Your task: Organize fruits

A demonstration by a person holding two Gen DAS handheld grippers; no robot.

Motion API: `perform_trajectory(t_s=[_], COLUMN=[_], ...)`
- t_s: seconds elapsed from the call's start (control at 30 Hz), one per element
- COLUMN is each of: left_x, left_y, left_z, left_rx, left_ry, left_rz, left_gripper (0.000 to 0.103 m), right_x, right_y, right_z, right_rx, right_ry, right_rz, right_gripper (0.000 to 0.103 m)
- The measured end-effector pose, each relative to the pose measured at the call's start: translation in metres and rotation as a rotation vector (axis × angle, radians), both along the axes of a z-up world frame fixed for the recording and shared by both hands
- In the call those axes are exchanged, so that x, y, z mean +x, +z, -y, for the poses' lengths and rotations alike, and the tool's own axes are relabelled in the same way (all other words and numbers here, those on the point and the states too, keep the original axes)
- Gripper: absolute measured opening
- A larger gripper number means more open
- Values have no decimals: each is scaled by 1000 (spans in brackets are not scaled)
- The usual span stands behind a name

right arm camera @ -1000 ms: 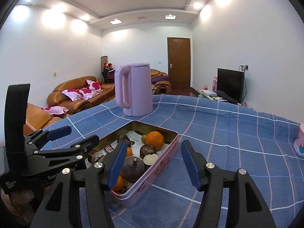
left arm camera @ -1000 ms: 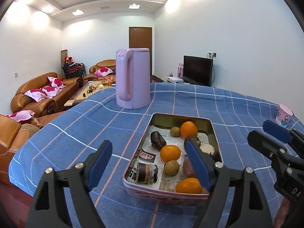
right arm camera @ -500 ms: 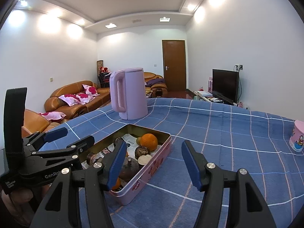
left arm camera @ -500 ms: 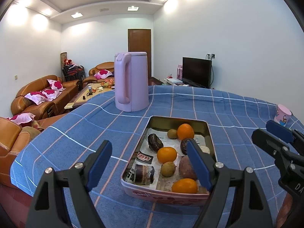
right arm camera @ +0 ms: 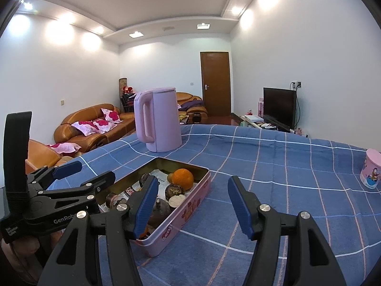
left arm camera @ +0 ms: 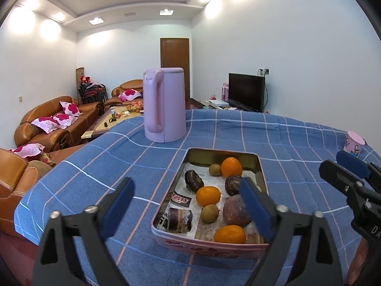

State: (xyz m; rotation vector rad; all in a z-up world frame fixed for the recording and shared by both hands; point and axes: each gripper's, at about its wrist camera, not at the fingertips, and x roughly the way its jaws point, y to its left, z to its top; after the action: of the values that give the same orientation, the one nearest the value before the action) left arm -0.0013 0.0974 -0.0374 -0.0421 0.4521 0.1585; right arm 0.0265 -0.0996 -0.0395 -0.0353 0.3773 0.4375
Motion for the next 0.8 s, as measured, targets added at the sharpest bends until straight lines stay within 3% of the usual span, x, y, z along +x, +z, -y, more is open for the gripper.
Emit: perform_trajectory(t_s=[0.27,0.8], left_x=[-4,-1], left_y=[13,10], left_z=[2,12], left_rx=[-7,32], left_ry=[-13,-17], left_rz=[32,23], left_gripper=[99,103], right_x=[-1,-4], right_y=[5,5], right_z=[11,14], right_rx=[14,1], right_ry=[-29,-42], right_rz=[12,29], right_gripper=[63,63])
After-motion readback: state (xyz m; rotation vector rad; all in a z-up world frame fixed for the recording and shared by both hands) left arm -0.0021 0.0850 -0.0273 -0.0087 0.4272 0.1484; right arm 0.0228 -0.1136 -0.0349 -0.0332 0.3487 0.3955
